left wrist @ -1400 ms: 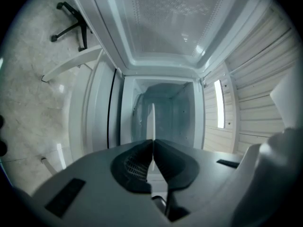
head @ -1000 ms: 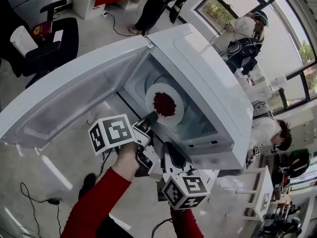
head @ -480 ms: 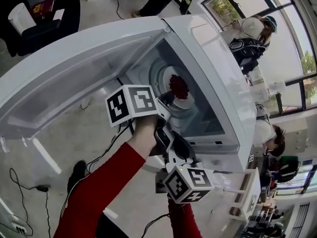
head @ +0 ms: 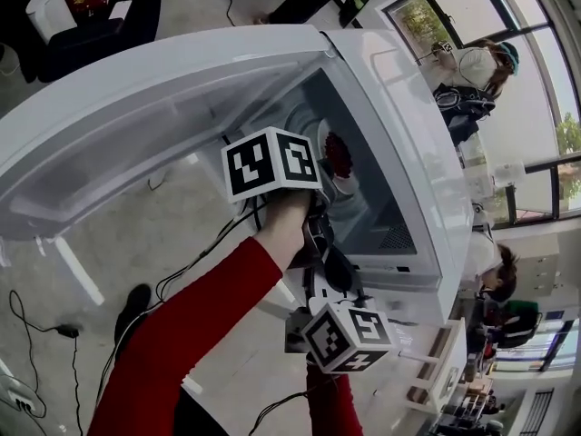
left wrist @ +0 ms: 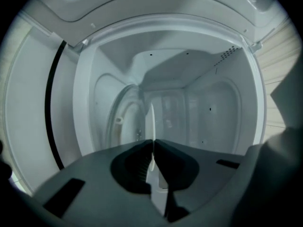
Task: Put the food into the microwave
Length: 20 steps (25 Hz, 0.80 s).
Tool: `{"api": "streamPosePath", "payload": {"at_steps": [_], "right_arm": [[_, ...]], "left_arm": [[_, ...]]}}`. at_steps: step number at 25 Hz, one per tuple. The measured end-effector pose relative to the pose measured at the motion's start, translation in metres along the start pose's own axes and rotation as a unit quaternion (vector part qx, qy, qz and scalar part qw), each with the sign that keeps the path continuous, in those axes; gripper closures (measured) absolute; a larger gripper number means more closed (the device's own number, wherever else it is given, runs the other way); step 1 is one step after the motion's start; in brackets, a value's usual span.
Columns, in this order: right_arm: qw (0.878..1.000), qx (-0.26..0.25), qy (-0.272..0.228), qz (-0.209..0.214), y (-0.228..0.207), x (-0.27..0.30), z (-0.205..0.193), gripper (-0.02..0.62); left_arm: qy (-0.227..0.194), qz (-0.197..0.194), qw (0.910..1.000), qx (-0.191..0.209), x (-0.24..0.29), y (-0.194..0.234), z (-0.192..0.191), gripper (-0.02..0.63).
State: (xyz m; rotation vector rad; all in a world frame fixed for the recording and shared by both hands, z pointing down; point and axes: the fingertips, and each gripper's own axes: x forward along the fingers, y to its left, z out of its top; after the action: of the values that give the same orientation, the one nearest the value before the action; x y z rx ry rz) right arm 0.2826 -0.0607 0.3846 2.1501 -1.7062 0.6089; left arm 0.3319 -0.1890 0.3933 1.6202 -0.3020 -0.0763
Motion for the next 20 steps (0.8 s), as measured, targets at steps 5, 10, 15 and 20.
{"api": "streamPosePath", "payload": {"at_steps": [5,10,15,20], "right_arm": [[1.000,-0.008,-0.001,0.000,0.001,0.002,0.003,0.581],[1.000,-0.013,-0.003,0.002,0.001,0.003,0.008,0.581],[1.000,-0.015,-0.003,0.003,-0.002,0.004,0.010,0.581],[1.000,-0.019,-0.003,0.003,-0.006,0.001,0.013,0.581]], "left_arm": [[0.012,0.013,0.9998,-0.005,0.005,0.002,-0.001,0.584],[0.021,0.034,0.9992,0.004,0.008,0.004,-0.001,0.584],[0.029,0.059,0.9978,0.011,0.013,0.007,-0.002,0.584],[0.037,0.082,0.9959,0.005,0.015,0.008,-0.005,0.584]]}}
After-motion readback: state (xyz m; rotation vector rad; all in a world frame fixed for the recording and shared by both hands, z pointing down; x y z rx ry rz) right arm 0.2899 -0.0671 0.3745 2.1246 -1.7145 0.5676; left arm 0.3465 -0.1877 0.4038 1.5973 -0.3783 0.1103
